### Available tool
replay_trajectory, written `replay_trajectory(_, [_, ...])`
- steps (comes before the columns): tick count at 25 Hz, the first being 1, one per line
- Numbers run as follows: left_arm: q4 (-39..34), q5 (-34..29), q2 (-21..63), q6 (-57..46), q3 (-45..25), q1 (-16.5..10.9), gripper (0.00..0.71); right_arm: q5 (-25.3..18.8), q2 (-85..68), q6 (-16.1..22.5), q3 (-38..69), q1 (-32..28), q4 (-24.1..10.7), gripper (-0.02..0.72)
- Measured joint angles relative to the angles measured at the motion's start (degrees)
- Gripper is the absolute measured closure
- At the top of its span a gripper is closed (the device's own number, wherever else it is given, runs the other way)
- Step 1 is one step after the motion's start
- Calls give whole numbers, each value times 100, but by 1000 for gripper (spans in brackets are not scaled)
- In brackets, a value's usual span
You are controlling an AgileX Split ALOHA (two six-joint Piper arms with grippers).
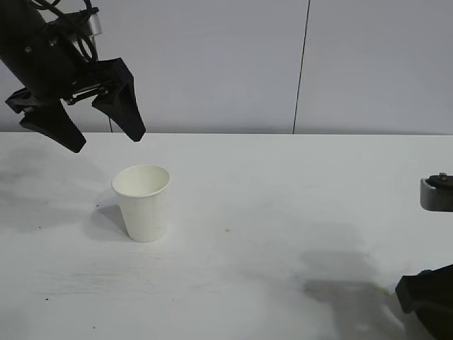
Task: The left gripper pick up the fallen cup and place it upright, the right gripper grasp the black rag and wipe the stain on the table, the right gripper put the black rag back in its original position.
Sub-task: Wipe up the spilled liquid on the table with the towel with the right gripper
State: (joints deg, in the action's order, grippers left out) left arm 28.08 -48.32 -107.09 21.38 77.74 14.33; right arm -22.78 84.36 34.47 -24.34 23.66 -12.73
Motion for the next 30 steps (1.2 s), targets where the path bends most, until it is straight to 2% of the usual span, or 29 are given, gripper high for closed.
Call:
replay_trajectory(6, [0,11,0,0,0,0,16,274,462,22,-26,171,204,608])
replay_trajectory(12, [0,11,0,0,0,0,16,261,1083,-26,-833,171,233,608])
replay_trajectory(18, [0,11,0,0,0,0,16,50,1927,-293,-2057,334,238,608])
replay_trajectory(25, [0,11,0,0,0,0,16,-80,2687,-347,-3270,706,233,608])
replay_trajectory(30, [0,11,0,0,0,0,16,-275,2900,-353,-3702,651,299,608])
